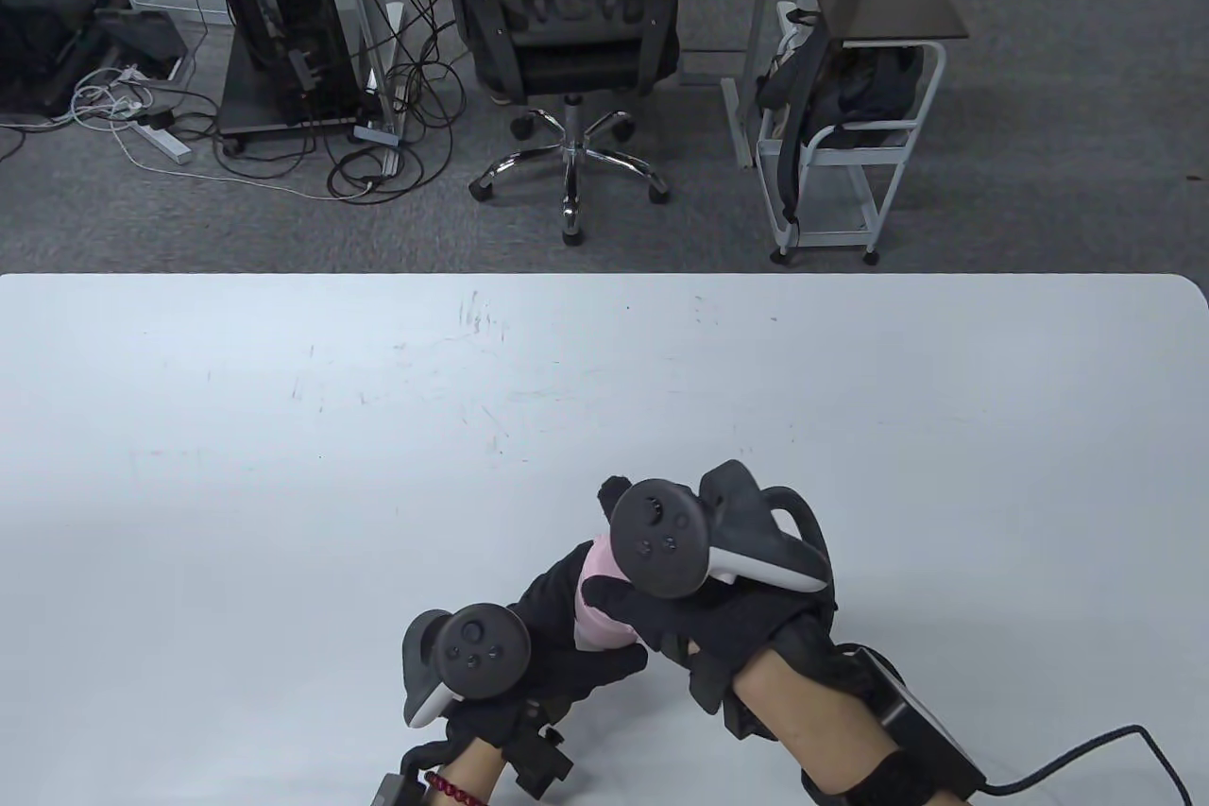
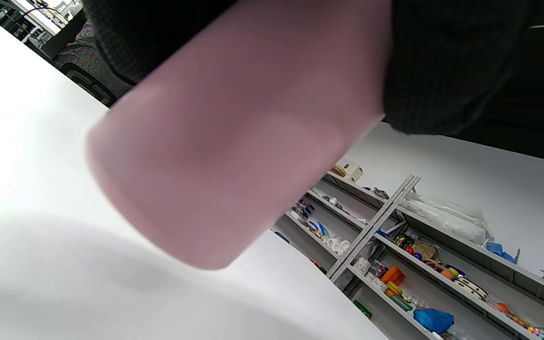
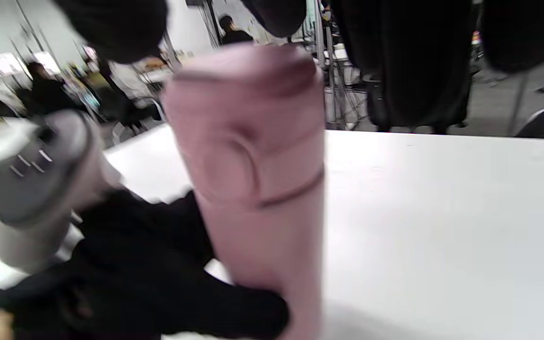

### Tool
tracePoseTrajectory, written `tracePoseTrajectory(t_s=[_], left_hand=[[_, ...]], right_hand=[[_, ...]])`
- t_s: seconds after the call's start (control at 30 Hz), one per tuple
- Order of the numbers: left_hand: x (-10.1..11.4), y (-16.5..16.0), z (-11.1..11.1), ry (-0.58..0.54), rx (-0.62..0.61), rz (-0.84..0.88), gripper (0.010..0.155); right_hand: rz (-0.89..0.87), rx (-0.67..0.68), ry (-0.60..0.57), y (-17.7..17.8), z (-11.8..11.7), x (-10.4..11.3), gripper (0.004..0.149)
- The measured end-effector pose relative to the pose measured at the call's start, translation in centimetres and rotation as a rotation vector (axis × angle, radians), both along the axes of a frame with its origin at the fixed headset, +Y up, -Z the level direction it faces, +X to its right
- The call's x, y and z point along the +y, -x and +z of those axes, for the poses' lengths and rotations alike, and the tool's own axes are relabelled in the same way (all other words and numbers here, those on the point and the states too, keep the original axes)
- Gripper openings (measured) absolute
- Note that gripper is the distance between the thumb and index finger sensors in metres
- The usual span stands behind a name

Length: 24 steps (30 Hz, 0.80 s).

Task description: Open thermos by twisting cap

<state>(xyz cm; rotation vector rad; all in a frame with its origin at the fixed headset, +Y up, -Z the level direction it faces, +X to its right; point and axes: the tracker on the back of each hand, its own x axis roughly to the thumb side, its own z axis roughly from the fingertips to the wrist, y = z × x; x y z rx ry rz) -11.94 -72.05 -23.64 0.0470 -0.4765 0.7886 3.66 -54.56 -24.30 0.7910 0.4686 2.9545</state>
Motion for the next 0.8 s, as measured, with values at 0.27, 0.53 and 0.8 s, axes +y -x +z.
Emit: tracePoseTrajectory(t_s=[0.27,0.53,0.8], left_hand=[[0.0,-0.1,0.0,0.001,-0.028,-0.001,0.099],[-0.1,-0.1,-0.1,0.008,-0.02,-0.001,0.099],[-0.1,0.3,-0.2,0.01,0.002,0.017,0.099]], right_hand=[[-0.023,0.195,0.044,0.9,0.0,-1.0,0.08],[-0.164,0.276,0.043,-1.7,0.1,0.8,0.083],[-0.25,0.073,0.001,-7.2,-1.9,0.6,0.084]])
